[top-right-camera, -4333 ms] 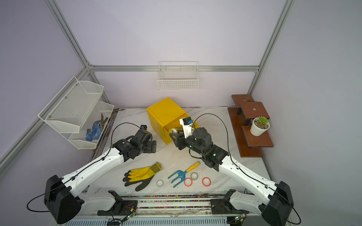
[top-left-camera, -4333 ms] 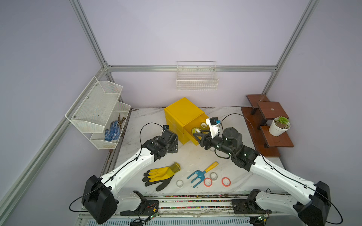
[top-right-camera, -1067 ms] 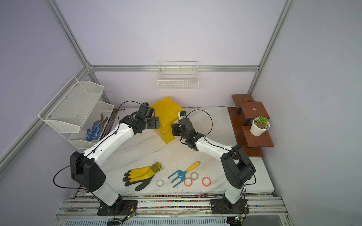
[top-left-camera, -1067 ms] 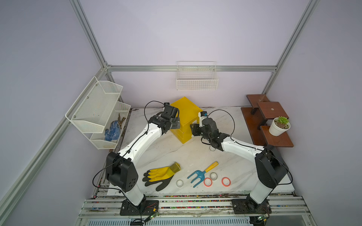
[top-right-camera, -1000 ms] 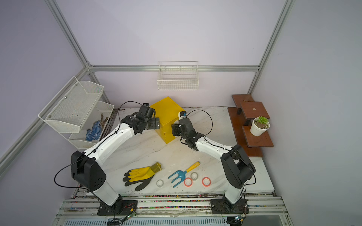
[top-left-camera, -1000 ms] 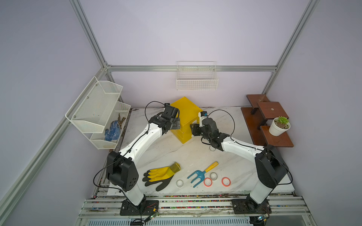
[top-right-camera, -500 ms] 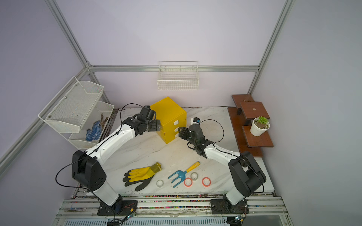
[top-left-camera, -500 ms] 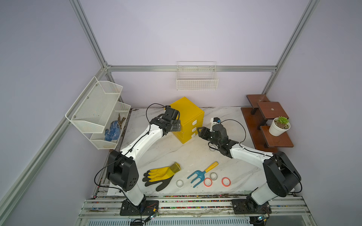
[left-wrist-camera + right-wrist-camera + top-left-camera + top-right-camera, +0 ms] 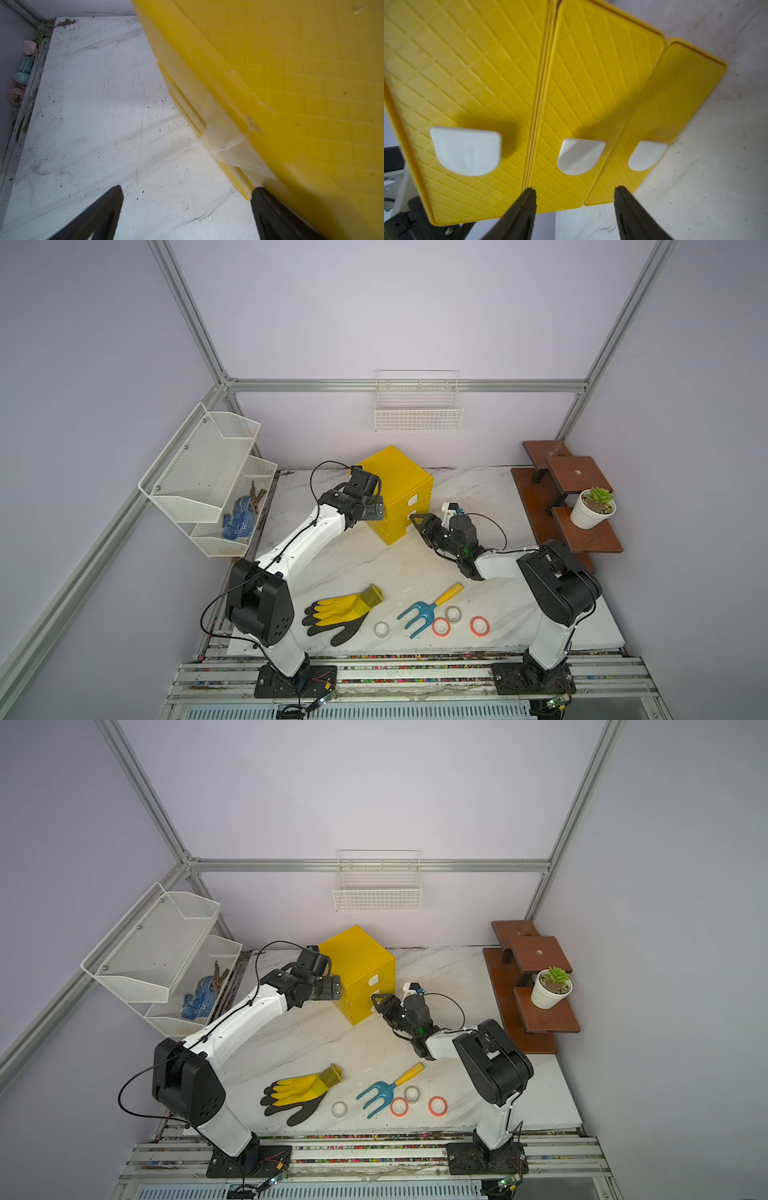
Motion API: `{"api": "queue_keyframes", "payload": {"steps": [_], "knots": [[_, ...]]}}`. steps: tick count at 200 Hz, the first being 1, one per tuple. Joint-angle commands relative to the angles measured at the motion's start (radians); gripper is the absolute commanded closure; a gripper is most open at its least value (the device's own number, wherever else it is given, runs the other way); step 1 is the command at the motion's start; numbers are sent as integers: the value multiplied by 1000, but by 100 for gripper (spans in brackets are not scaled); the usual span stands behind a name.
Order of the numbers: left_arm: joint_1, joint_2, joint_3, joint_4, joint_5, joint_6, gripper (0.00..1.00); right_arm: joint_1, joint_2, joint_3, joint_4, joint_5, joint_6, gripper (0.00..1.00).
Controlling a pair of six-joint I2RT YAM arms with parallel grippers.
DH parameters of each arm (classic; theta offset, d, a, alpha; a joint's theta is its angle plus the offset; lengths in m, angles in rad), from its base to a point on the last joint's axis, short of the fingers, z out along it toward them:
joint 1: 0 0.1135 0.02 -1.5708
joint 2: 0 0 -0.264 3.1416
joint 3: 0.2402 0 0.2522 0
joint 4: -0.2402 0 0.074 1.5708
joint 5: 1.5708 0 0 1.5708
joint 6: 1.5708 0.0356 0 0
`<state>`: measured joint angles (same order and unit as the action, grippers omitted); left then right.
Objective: Place the transparent tape into the drawer according to color
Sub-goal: Open the drawer in the storage box.
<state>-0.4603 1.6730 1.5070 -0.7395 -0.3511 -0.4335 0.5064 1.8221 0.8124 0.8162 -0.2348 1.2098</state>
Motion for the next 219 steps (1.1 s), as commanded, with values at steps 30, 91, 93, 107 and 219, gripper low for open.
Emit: {"api": "queue_keyframes", "payload": {"steps": [30,91,93,107,219], "knots": [[6,-16,4,46,15,10,0,-16,61,19,115,-9,56,35],[6,-11,4,45,22,10,0,-28,117,48,149,-13,60,37],[6,-10,4,45,21,10,0,-27,119,48,150,-13,59,37],[6,-9,2,45,24,12,0,-29,132,51,173,-14,63,37],[6,8,6,47,37,16,0,-38,208,97,277,-49,81,45]]}}
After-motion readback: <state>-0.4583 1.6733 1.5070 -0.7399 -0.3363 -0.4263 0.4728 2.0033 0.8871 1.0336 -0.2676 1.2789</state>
